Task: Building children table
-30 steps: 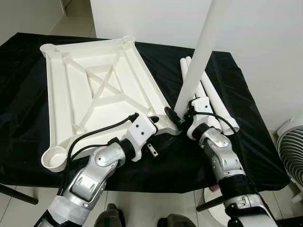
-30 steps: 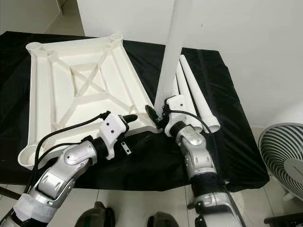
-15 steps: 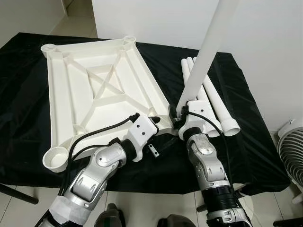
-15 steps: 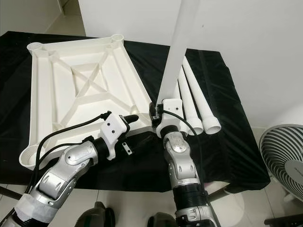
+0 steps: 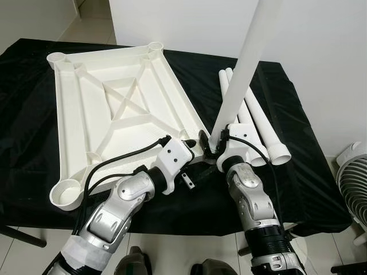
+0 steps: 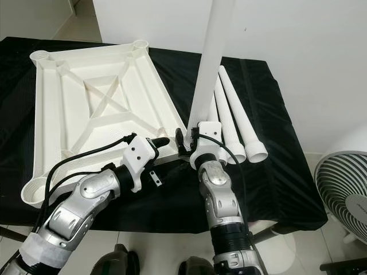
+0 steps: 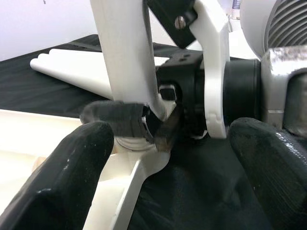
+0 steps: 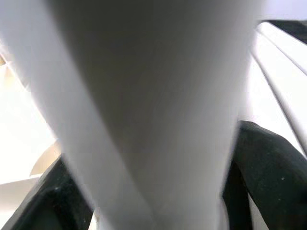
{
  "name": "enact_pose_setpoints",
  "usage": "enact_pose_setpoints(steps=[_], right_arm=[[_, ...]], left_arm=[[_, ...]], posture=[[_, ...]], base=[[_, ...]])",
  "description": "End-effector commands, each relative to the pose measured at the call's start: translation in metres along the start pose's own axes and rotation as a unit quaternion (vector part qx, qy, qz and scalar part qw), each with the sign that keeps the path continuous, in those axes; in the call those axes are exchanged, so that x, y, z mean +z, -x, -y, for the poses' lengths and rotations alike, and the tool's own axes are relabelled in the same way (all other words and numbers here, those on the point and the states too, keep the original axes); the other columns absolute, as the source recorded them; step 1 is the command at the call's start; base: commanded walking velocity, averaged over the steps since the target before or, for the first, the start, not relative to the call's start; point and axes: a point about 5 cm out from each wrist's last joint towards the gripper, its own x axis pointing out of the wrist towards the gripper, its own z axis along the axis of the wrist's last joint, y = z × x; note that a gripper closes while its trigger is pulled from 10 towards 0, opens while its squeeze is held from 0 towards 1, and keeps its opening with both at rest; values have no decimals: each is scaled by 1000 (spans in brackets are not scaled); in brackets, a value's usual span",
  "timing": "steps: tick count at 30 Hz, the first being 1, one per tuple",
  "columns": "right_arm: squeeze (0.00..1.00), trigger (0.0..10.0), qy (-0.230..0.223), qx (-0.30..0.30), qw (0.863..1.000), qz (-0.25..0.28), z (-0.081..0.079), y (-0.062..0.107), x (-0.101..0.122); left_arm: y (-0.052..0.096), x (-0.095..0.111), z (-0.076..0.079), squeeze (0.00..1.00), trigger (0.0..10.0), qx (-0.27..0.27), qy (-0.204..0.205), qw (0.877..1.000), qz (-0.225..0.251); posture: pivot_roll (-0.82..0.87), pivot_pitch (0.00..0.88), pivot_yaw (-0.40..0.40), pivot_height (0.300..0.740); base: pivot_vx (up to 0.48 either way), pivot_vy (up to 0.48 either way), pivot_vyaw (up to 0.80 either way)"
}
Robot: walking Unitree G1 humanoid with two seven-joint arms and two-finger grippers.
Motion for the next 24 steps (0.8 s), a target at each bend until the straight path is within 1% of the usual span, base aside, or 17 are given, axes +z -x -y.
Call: enact_pose_setpoints(steps=[1,2,3,5,8,9,10,11,12,13,15,16,18,22,23,24], right_arm=[[941,10000,5,9,1000,-5,4,-2,0],[941,10000,5,9,1000,-5,4,-2,0],[0,10000,15,20,1000,-11,9,-5,0],[0,10000,36,62,997,-24,16,-8,-1],[0,10000,57,134,989,-26,16,-7,1],[0,10000,57,134,989,-26,16,-7,1],[0,10000,71,167,983,-19,14,-6,2],[0,10000,71,167,983,-19,14,-6,2],[0,10000,92,214,972,-17,11,-4,3],[0,10000,92,214,972,-17,11,-4,3],[0,10000,93,252,963,-17,10,-3,3],[0,10000,93,252,963,-17,10,-3,3],[0,10000,103,268,958,-12,10,-5,3],[0,10000,103,277,955,-11,11,-6,3],[0,392,105,278,955,-14,13,-7,3],[0,392,104,279,954,-17,14,-8,2]], left_arm=[[0,-3,2,0,10000,-21,2,1000,-6],[0,-3,2,0,10000,-21,2,1000,-6],[0,-3,2,0,10000,-21,1,1000,-6],[0,-3,3,0,10000,-22,1,1000,-5],[1,-2,2,0,10000,-22,0,1000,-6],[1,-2,2,0,10000,-22,0,1000,-6],[1,-2,1,0,10000,-20,0,1000,-6],[1,-2,1,0,10000,-20,0,1000,-6],[2,-2,1,0,10000,-19,0,1000,-7],[2,-2,1,0,10000,-19,0,1000,-7],[1,-2,0,0,10000,-18,0,1000,-6],[1,-2,0,0,10000,-18,0,1000,-6],[1,-2,-1,0,10000,-16,-1,1000,-6],[1,-1,-1,0,10000,-16,-1,1000,-5],[1,-1,-1,0,10000,-16,-1,1000,-5],[1,-1,-1,0,10000,-15,-1,1000,-5]], posture=[[-30,3,-40,740],[-30,3,-40,740],[-32,4,-40,740],[-32,8,-39,740],[-30,12,-36,740],[-30,12,-36,740],[-31,12,-35,740],[-31,12,-35,740],[-29,13,-33,740],[-29,13,-33,740],[-28,15,-34,740],[-28,15,-34,740],[-28,14,-34,740],[-27,16,-34,740],[-25,16,-35,740],[-25,16,-35,740]], base=[[0,0,0],[0,0,0],[0,0,0],[0,0,0],[0,0,0],[0,0,0],[0,0,0],[0,0,0],[0,0,0],[0,0,0],[0,0,0],[0,0,0],[0,0,0],[0,0,0],[0,0,0],[0,0,0]])
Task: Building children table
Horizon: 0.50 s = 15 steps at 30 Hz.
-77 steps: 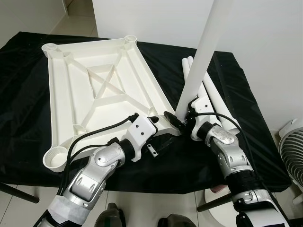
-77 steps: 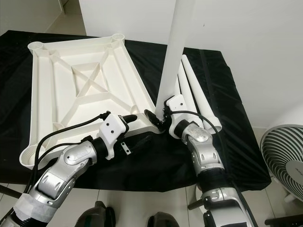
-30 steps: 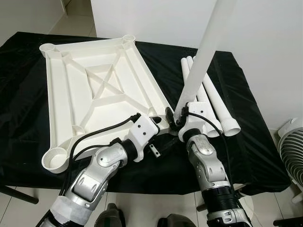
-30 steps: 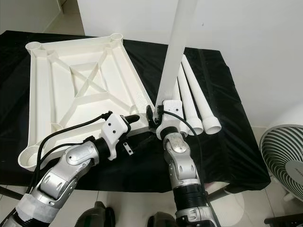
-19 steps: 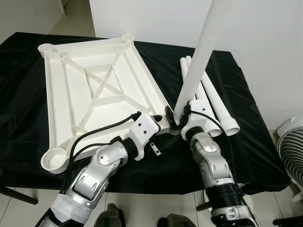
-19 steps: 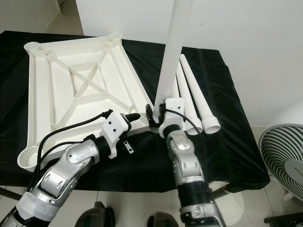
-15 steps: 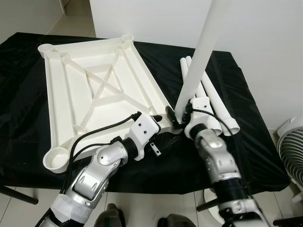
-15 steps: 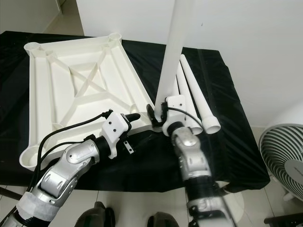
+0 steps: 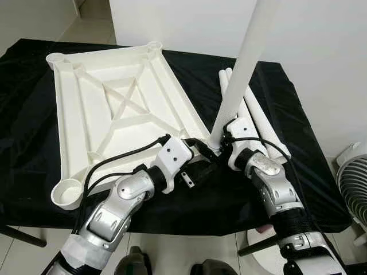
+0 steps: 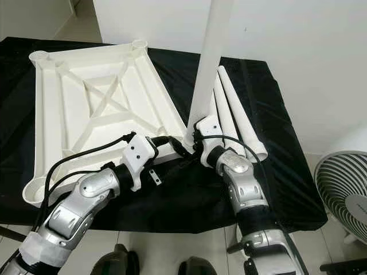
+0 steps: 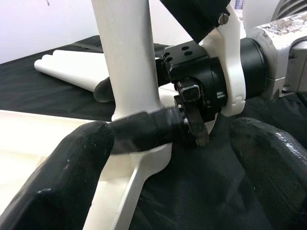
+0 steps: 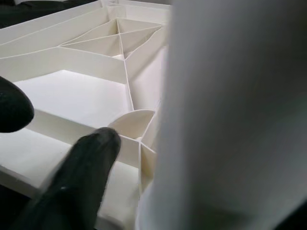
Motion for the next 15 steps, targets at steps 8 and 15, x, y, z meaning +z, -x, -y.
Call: enact_pose_setpoints(steps=[8,15], right_arm=[[0,0,-17,12,999,-32,2,2,-15],[0,0,-40,-18,998,-37,5,4,-21]], left_arm=[[2,-2,1,0,10000,-17,4,1000,-7],[3,-3,3,0,10000,-20,8,1000,-9]], posture=[[-21,24,-34,740],[-25,35,-31,740]], base=[[0,0,0],[0,0,0]])
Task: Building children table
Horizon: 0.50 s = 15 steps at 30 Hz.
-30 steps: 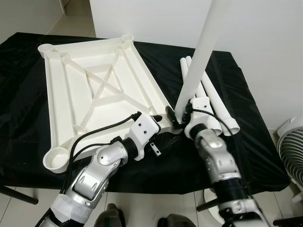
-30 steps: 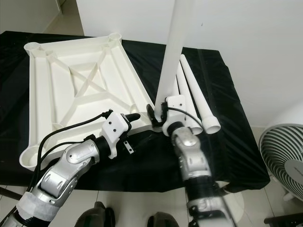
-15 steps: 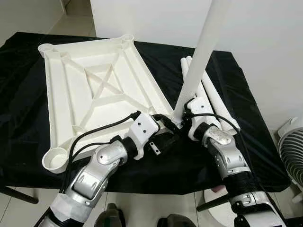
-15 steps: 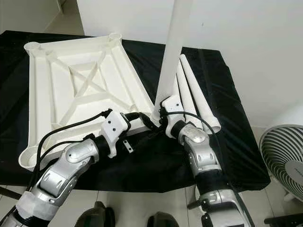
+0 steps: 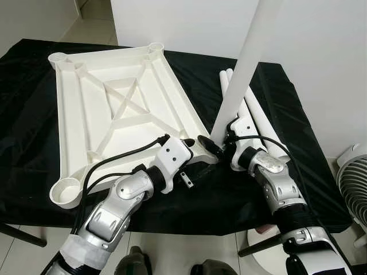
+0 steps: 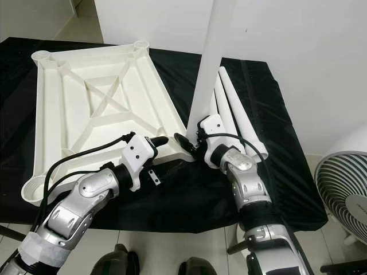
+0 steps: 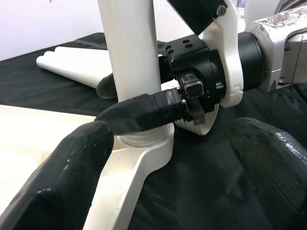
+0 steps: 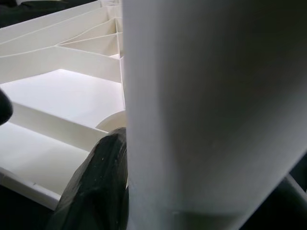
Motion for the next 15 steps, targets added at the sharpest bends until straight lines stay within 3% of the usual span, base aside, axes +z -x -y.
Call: enact_pose_setpoints(steps=[1,6,8,13,15], right_arm=[[0,0,-31,-10,999,-29,-3,3,-17],[0,0,-46,-74,996,-31,-7,3,-18],[0,0,-77,-135,988,-24,-15,0,-18],[0,0,-88,-154,984,-21,-20,-1,-17],[0,0,-106,-176,979,-12,-36,-6,-13]], left_arm=[[2,0,4,0,10000,-21,4,1000,-2],[2,-1,5,0,10000,-23,8,1000,-4],[2,-1,6,0,10000,-25,10,1000,-4],[2,-1,6,0,10000,-25,11,1000,-4],[2,-1,7,0,10000,-27,13,1000,-4]], posture=[[-25,35,-31,740],[-26,38,-30,740],[-30,42,-28,740],[-32,45,-27,740],[-37,48,-28,740]], base=[[0,0,0],[0,0,0],[0,0,0],[0,0,0],[0,0,0]])
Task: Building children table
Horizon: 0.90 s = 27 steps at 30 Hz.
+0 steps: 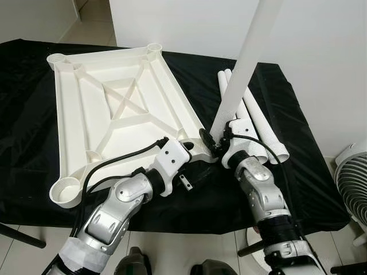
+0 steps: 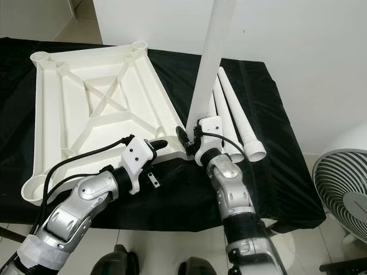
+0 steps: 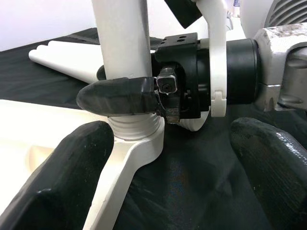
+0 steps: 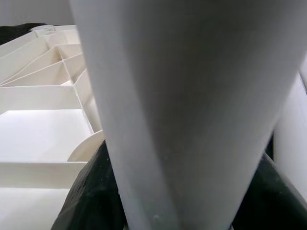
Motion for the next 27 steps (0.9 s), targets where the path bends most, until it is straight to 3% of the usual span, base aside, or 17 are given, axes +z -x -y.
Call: enact_pose_setpoints(steps=[1,7,14,15,16,17,25,26,27], right_arm=[[0,0,-18,-33,999,-31,-10,4,-13],[0,0,-21,-65,997,-20,-18,6,-8],[0,0,-26,-84,996,-27,-13,8,-8],[0,2000,-23,-87,995,-30,-13,9,-8],[816,10000,-21,-85,996,-29,-13,9,-7],[1000,10000,-23,-79,996,-26,-14,9,-6],[1000,10000,0,-30,999,-15,-11,9,1],[0,10000,10,-6,1000,-10,-10,9,4],[0,10000,10,-6,1000,-10,-10,9,4]], left_arm=[[0,2,6,0,10000,-26,0,1000,1],[-1,2,7,0,10000,-28,2,1000,2],[-2,2,7,0,10000,-31,4,1000,3],[-2,3,7,0,10000,-31,3,1000,3],[-2,3,6,0,10000,-31,3,1000,3],[-2,3,6,0,10000,-31,4,1000,3],[-2,3,6,0,10000,-30,6,1000,4],[-2,3,6,0,10000,-29,6,1000,4],[-2,3,6,0,10000,-29,6,1000,4]], posture=[[-39,49,-28,740],[-40,47,-26,740],[-44,43,-22,740],[-44,43,-23,740],[-45,42,-23,740],[-44,43,-24,740],[-46,44,-24,740],[-46,44,-24,740],[-46,44,-24,740]], base=[[0,0,0],[0,0,0],[0,0,0],[0,0,0],[0,0,0],[0,0,0],[0,0,0],[0,0,0],[0,0,0]])
